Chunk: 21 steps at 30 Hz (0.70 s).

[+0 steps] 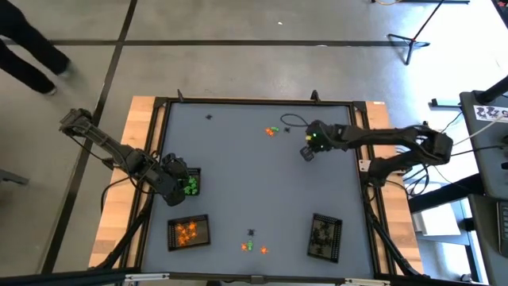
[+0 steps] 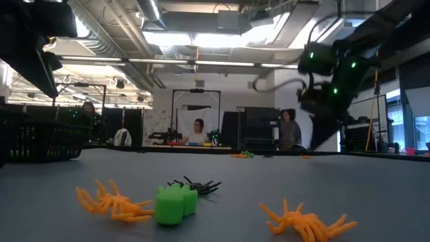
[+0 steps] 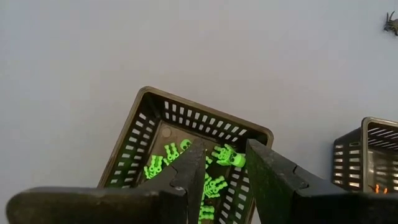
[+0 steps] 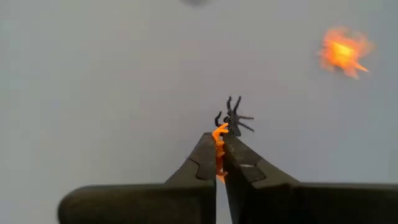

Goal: Sort Halloween decoration
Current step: Put the orange spider toy into the bottom left black bin

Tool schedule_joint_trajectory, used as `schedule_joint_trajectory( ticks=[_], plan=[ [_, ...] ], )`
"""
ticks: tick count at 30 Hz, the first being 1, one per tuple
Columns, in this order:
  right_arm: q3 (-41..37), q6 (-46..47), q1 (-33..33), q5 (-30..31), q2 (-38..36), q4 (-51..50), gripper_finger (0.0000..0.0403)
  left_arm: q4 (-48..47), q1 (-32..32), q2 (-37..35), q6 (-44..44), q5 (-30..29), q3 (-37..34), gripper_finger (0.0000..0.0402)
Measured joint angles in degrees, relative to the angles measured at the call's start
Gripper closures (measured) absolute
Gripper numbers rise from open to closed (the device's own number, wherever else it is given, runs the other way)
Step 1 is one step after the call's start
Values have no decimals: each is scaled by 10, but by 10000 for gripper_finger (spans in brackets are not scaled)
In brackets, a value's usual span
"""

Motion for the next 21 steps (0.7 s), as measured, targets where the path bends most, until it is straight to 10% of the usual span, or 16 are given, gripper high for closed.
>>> schedule_joint_trajectory(
  ticks=[12,21],
  plan=[
    [2,67,248,-23,-33,246,400,0,0,0,0,0,0,295],
    [2,142,292,-15,54,284,400,0,0,0,0,0,0,295]
  ],
)
